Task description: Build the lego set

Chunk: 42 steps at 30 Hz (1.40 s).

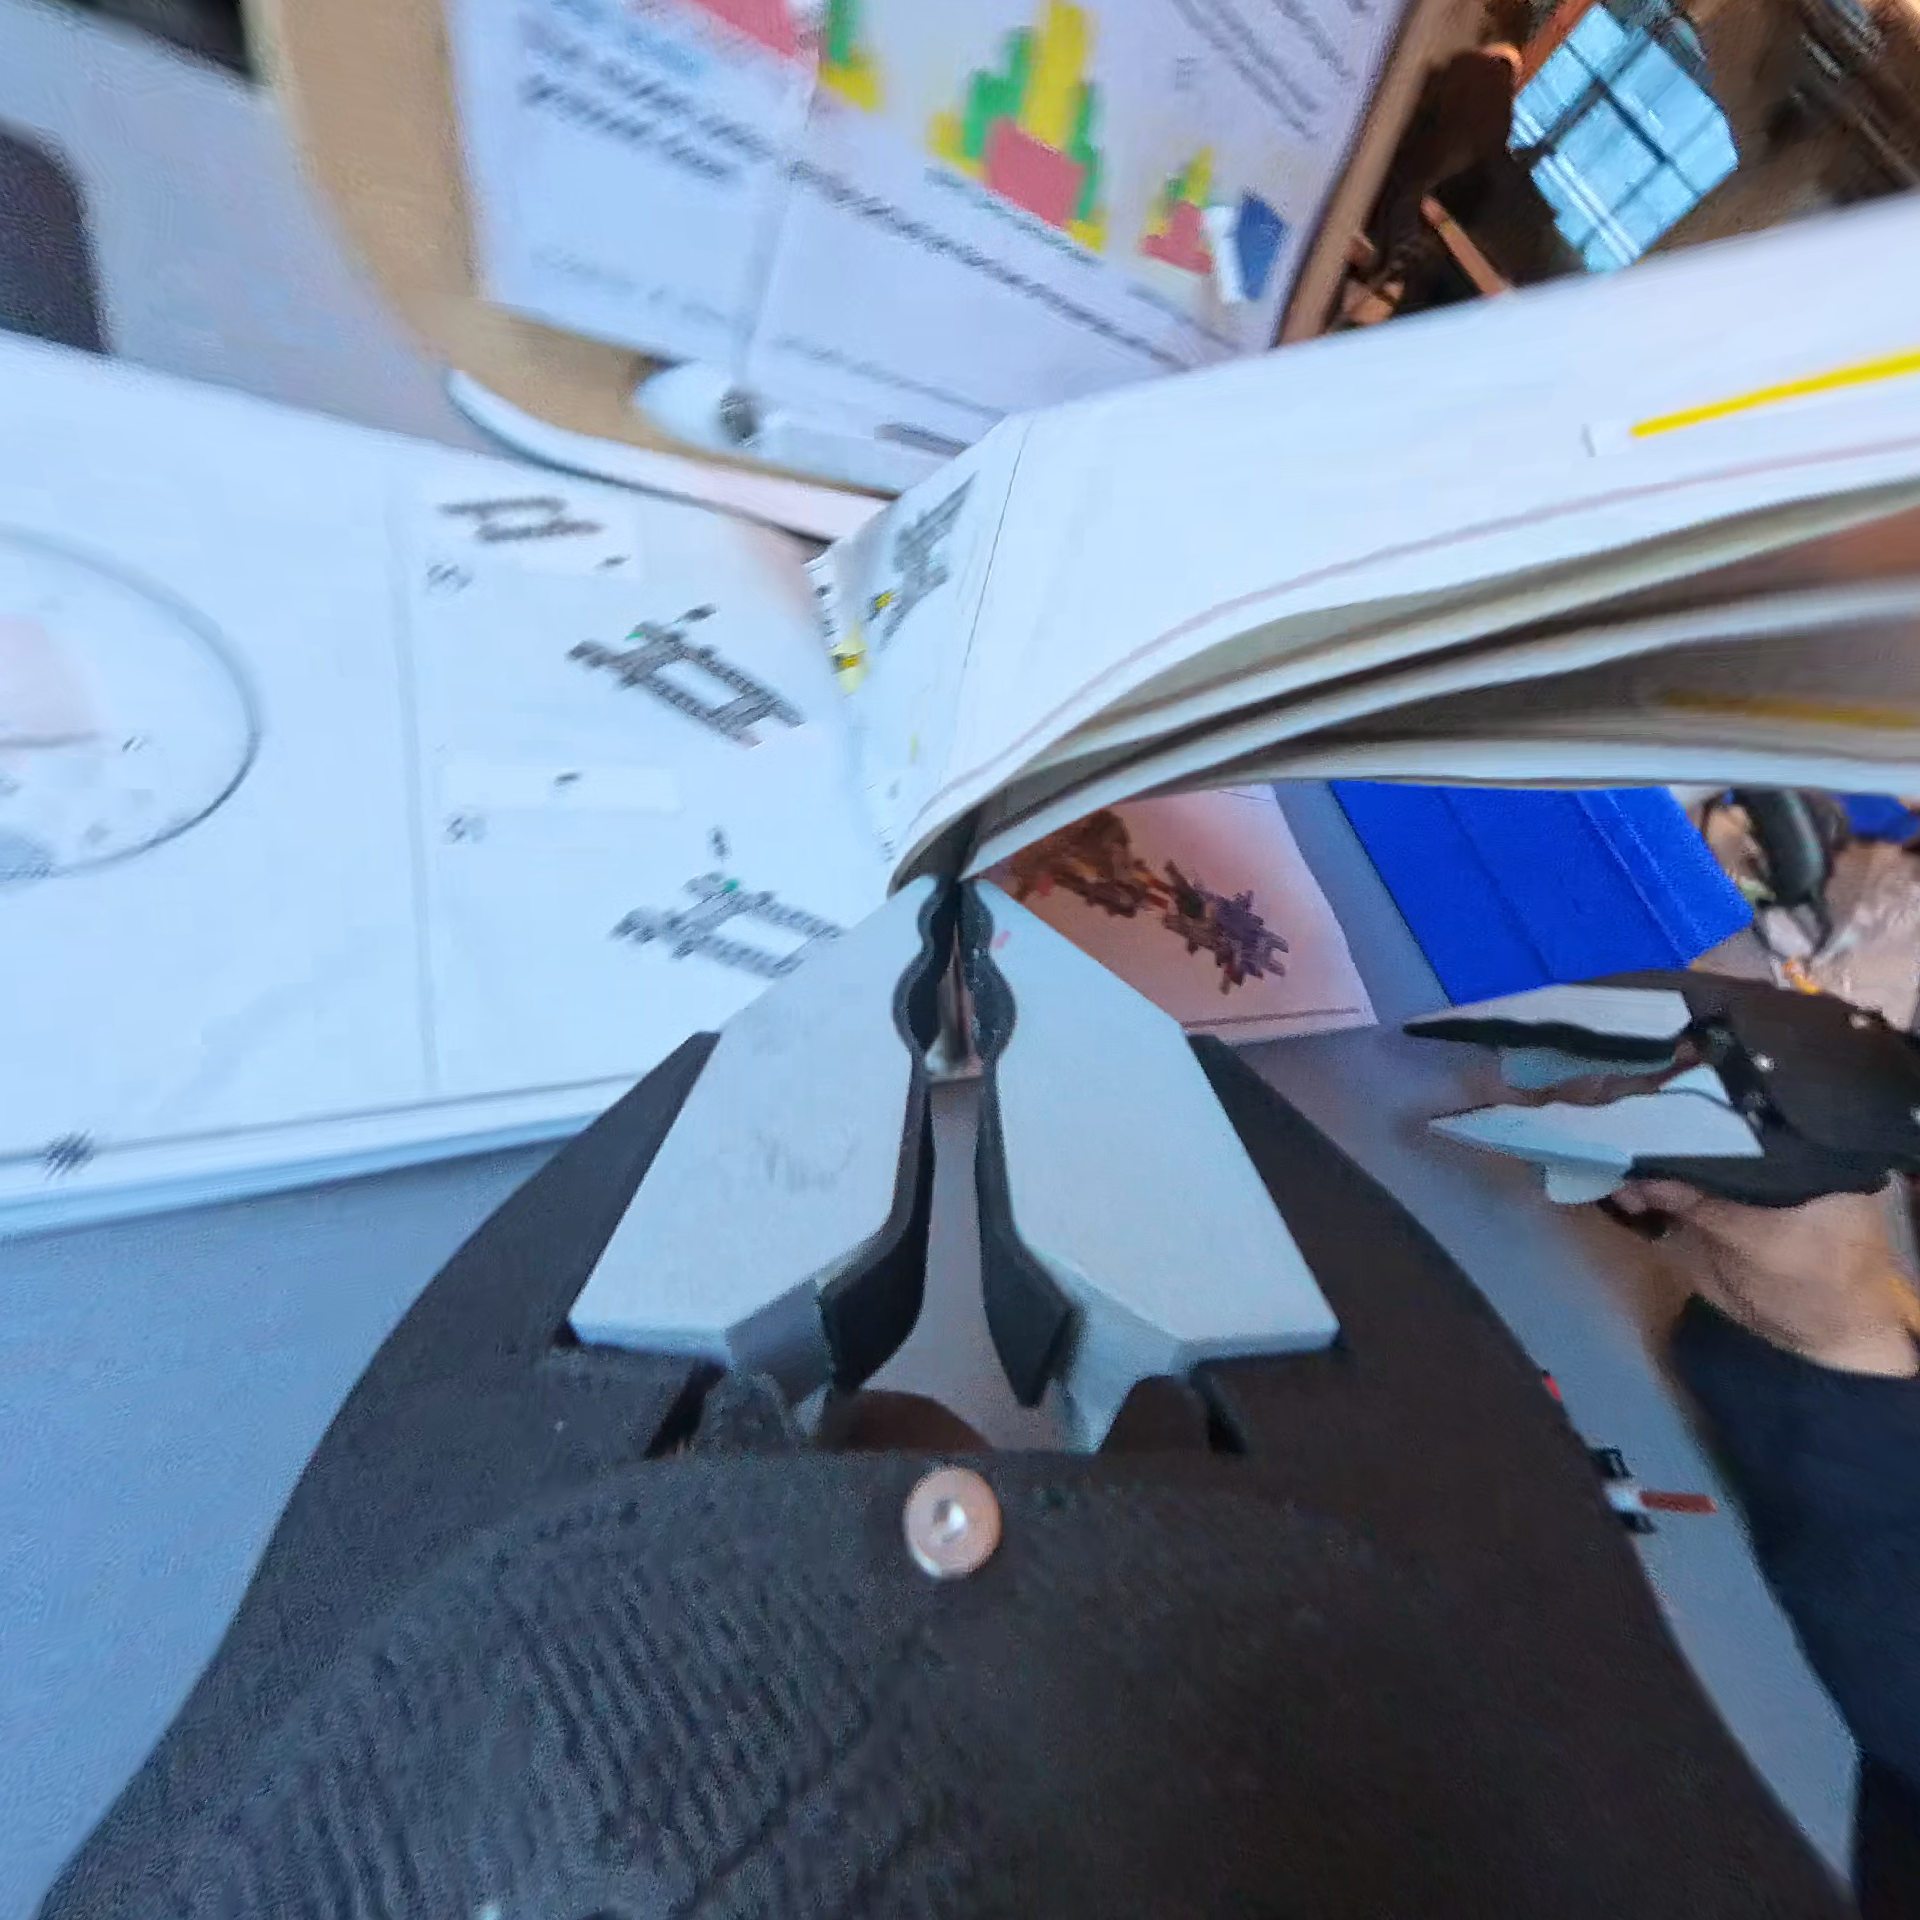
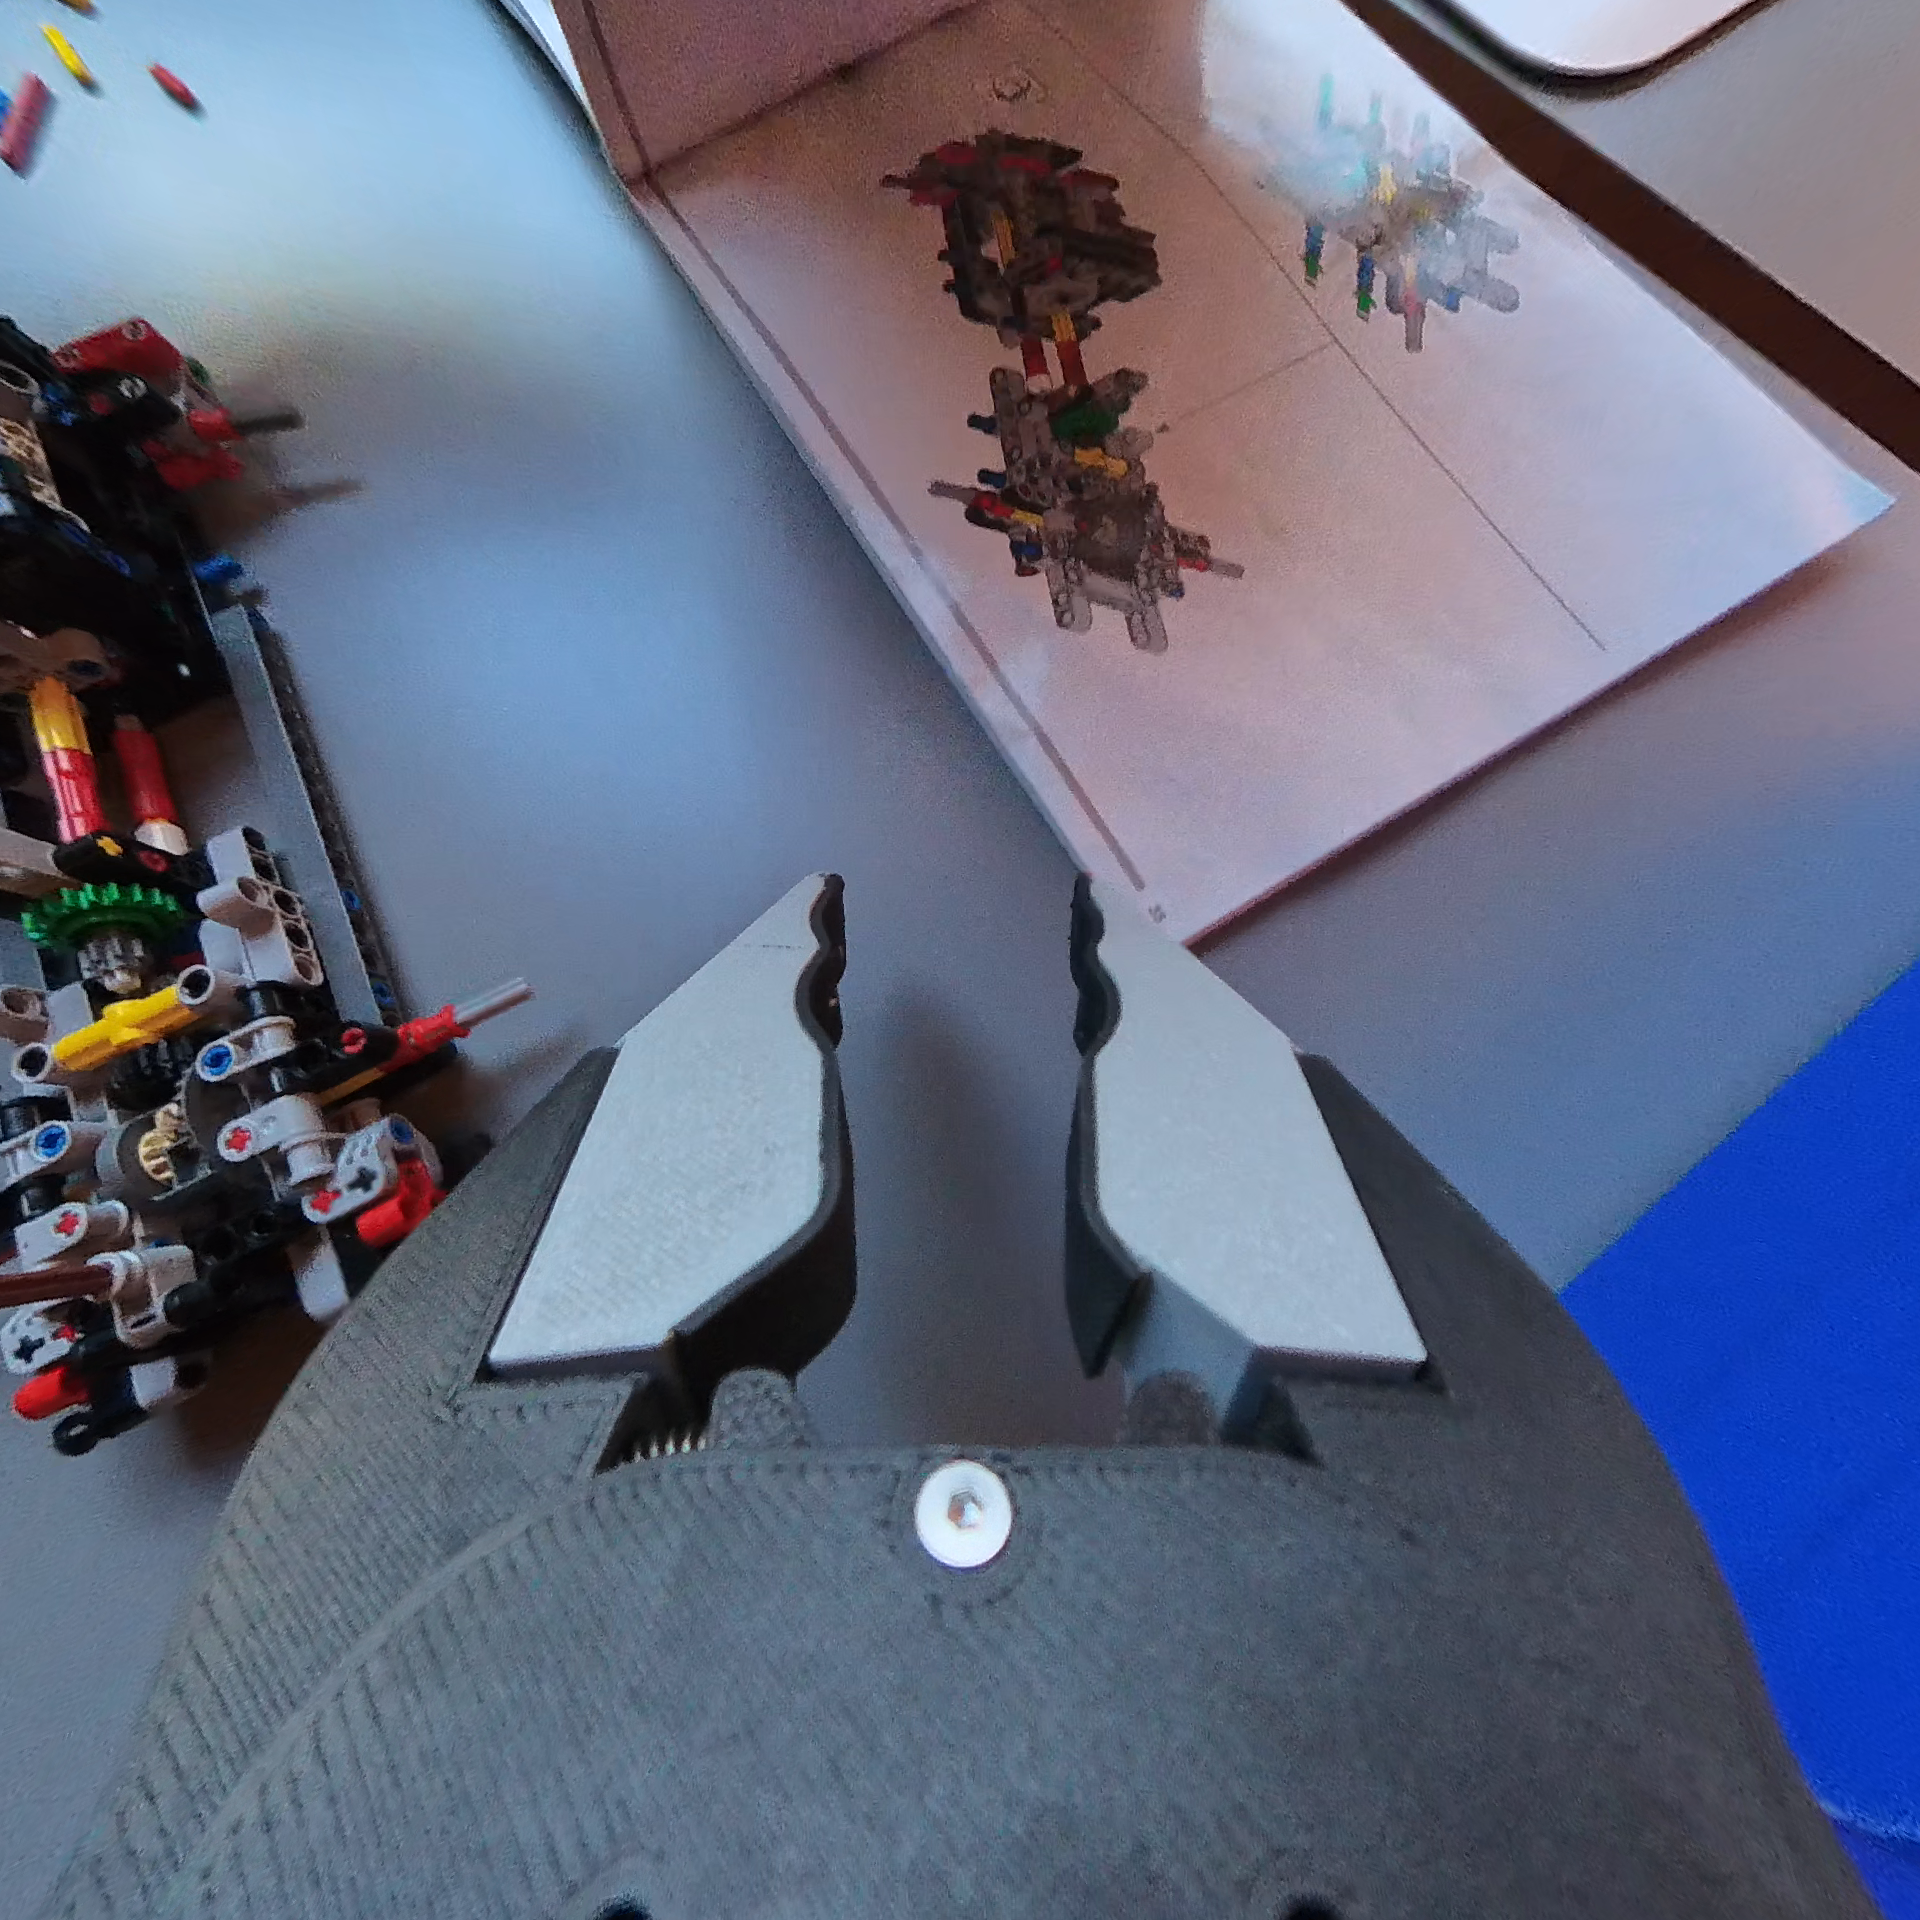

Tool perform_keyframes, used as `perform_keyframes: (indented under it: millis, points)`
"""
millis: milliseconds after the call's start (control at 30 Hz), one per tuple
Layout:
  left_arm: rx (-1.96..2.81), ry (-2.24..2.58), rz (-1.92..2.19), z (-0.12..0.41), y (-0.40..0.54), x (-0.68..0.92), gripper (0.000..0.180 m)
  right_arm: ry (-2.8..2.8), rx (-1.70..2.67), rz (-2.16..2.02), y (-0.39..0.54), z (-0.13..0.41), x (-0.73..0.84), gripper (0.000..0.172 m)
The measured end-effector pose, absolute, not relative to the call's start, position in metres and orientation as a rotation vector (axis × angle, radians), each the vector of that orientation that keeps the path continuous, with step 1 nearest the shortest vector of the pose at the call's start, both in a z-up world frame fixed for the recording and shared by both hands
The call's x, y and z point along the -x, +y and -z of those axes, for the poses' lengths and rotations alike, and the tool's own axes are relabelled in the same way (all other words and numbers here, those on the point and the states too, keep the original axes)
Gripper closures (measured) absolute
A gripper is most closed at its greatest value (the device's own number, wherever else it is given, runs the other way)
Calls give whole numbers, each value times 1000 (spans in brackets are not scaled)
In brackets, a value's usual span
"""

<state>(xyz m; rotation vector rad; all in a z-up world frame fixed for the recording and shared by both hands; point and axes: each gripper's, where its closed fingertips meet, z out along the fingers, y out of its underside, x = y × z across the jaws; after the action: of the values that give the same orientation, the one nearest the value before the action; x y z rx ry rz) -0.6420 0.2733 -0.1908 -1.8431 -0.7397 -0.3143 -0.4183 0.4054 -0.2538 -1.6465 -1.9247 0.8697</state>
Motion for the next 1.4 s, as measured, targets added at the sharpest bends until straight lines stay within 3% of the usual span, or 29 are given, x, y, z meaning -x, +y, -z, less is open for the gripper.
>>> perform_keyframes:
  millis: [267, 467, 667, 733, 1000, 1400]
  points:
    - [1937, -915, 343, 223, 231, 648, 180, -1960, 1635, -887, 396, 248, 442, 130]
    - [1921, -957, 433, 224, 212, 639, 180, -2032, 1677, -690, 405, 272, 453, 130]
    - [1854, -954, 370, 200, 181, 646, 179, -2006, 1680, -648, 414, 274, 440, 160]
    - [1795, -931, 318, 181, 170, 652, 173, -2004, 1712, -663, 415, 274, 433, 162]
    - [1745, -603, 117, 118, 153, 640, 147, -1788, 1677, -880, 407, 239, 421, 149]
    - [1951, -184, -120, 197, 178, 601, 137, -1427, 1398, -1063, 403, 191, 420, 140]
